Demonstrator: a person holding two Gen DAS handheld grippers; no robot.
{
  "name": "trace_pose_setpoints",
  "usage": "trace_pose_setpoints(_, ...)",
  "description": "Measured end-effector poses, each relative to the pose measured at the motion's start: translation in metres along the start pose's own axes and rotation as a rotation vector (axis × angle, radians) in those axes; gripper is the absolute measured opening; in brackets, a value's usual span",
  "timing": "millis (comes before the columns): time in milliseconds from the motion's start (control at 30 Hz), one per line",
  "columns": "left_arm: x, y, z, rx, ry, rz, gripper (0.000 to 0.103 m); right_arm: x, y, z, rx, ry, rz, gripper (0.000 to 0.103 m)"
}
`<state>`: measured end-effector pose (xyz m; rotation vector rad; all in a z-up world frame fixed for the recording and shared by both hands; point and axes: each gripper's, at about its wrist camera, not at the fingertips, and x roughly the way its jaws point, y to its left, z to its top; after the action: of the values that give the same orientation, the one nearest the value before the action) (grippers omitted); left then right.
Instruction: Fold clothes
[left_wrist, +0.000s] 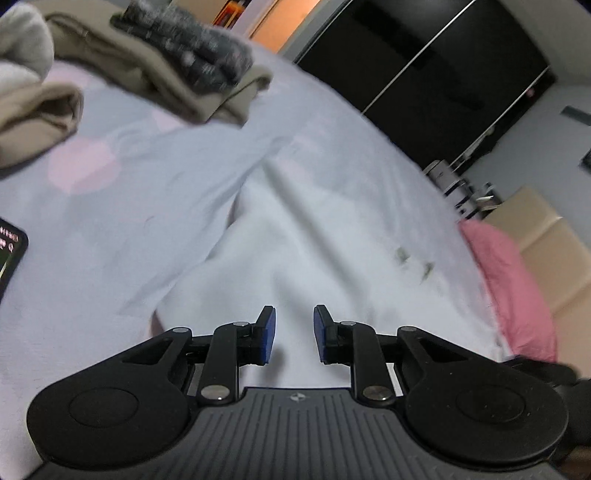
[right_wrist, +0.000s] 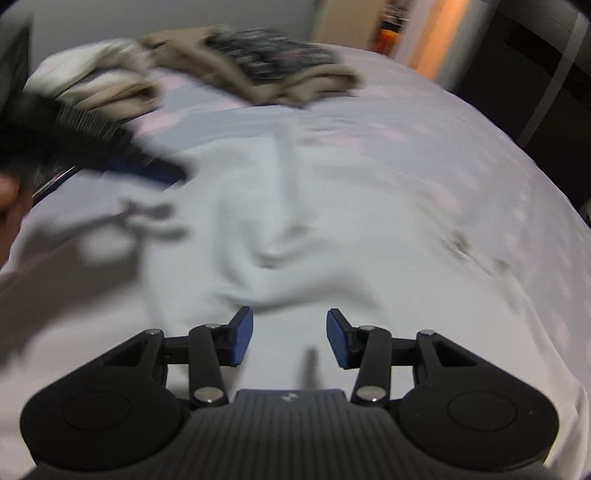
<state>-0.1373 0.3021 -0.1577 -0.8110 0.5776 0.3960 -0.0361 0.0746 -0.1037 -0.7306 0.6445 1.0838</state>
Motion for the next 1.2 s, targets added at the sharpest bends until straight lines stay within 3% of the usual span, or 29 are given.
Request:
trace_pose_setpoints(100, 0.015, 0.008, 0.000, -0.032, 0.046, 0.037, 0.019, -0.008, -0.043, -0.021, 0.009, 0.022, -0.057, 0.057)
trace_pose_setpoints(200, 0.018, 0.012, -0.004, -0.028, 0.052, 0.042, 0.019, -0.017, -0.096, -0.050, 0.157, 0.108, -0.077, 0.059)
trace_pose_setpoints(333, 0.015, 0.014, -0.011, -0.027, 0.048, 0.037, 0.020, -0.036, -0.146, -0.093, 0.488, 0.166, 0.024, 0.059)
trace_pose_setpoints(433, 0.014, 0.013, -0.010, -0.043, 0.051, 0.030, 0.020, -0.035, -0.151, -0.108, 0.588, 0.158, 0.046, 0.058)
trace_pose_setpoints(533, 0.013, 0.013, -0.009, -0.053, 0.057, 0.024, 0.019, -0.026, -0.148, -0.109, 0.579, 0.135, 0.002, 0.055)
trace_pose_setpoints(600, 0.014, 0.014, -0.008, -0.049, 0.064, 0.021, 0.020, -0.017, -0.143, -0.105, 0.540, 0.122, 0.004, 0.048)
trace_pose_setpoints(633, 0.014, 0.014, -0.008, -0.048, 0.068, 0.017, 0.020, -0.012, -0.141, -0.103, 0.524, 0.139, 0.028, 0.041)
trace_pose_setpoints(667, 0.015, 0.015, -0.008, -0.048, 0.071, 0.013, 0.020, -0.006, -0.141, -0.102, 0.511, 0.166, 0.060, 0.013)
trace_pose_setpoints(700, 0.015, 0.016, -0.008, -0.051, 0.073, 0.008, 0.020, -0.003, -0.141, -0.100, 0.497, 0.192, 0.085, 0.005)
trace_pose_setpoints(800, 0.016, 0.020, -0.006, -0.072, 0.080, -0.002, 0.020, -0.012, -0.142, -0.087, 0.470, 0.220, 0.110, 0.005)
trace_pose_setpoints(933, 0.017, 0.017, -0.007, -0.060, 0.080, 0.007, 0.020, -0.047, -0.160, -0.077, 0.566, 0.201, 0.082, 0.004)
trace_pose_setpoints(1067, 0.016, 0.019, -0.007, -0.065, 0.080, -0.001, 0.020, -0.076, -0.166, -0.080, 0.611, 0.266, 0.106, 0.004)
trace_pose_setpoints(1200, 0.014, 0.020, -0.007, -0.080, 0.074, -0.006, 0.020, -0.076, -0.163, -0.091, 0.621, 0.330, 0.094, 0.004)
